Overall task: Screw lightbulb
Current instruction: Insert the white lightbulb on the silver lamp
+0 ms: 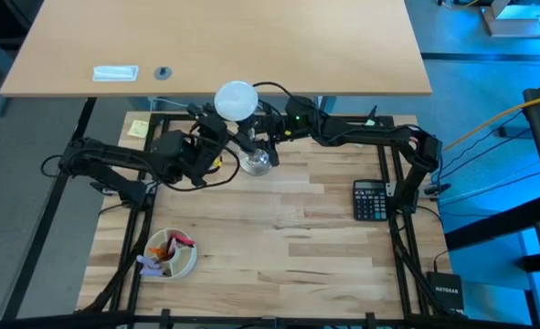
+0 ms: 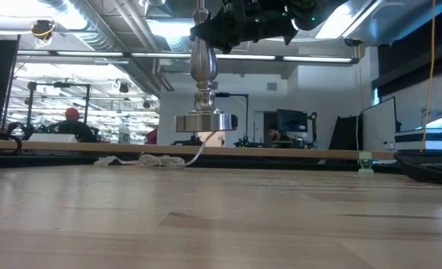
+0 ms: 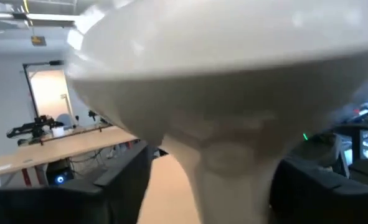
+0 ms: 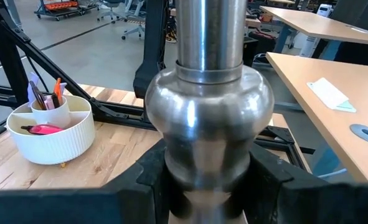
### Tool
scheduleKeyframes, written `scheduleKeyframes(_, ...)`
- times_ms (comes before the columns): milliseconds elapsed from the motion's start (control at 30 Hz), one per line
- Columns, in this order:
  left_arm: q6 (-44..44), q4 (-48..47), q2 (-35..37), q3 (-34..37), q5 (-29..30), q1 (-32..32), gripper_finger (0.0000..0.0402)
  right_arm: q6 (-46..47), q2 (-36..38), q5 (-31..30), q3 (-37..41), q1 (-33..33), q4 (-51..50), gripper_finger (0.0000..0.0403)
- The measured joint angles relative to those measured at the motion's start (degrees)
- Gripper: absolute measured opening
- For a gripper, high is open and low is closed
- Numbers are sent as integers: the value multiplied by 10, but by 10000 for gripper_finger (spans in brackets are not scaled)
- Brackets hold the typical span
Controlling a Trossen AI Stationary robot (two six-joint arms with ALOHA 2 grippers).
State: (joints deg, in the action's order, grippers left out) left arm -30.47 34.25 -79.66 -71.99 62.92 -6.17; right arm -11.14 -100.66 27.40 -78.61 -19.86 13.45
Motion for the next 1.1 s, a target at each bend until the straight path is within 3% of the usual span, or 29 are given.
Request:
scheduleKeyframes(233,15,-14,-1,0,-25,-2,136,-4,0,-3,0,0,4,139)
scheduleKeyframes(500,57,-65,5,0,-83,-5,136,-1,6,46,0,4,-5,139)
scheduleKeyframes(833,219,-216,62,-3,-365,17,136,25,7,219,-27,47,-18,139)
scheduleKeyframes(1100,256,-234,65,-3,-615,43,136,41,6,281,-47,95,-48,139)
